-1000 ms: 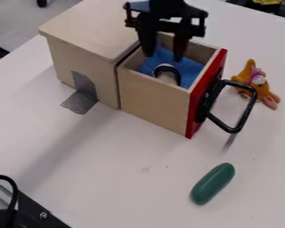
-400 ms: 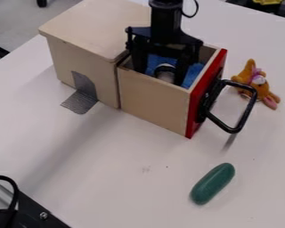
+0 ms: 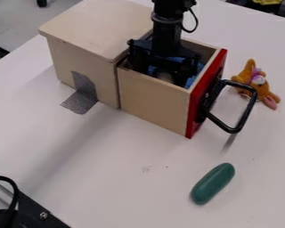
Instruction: Take the mushroom out of the drawer and put it on the middle bottom part of the table
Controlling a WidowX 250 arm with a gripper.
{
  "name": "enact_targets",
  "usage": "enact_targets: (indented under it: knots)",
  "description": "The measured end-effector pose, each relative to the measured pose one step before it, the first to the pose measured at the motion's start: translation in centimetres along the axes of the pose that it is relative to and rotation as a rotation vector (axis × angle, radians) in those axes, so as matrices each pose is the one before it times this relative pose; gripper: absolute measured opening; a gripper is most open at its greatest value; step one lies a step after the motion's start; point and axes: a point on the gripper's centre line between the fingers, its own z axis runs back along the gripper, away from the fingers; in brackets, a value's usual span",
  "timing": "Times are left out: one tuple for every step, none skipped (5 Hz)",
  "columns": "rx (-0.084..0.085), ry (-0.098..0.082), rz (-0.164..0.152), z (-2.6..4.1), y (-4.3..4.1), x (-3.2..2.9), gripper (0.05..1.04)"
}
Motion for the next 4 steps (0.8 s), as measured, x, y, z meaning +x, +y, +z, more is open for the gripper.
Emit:
enact_targets:
  knots:
    - [-0.0071,0.0080,0.0011,-0.227,0.046,0.055,0.702]
    - [0.0011,0.0044,-0.0045,0.098,-0.021,-0.116,0.487]
    - [-0.0183,-0.0574,-0.0061,2.540,-0.366,-0.187,0.427]
    - [-0.0368,-0.1081,0.0143,4.358,-0.234,-0.300,0.408]
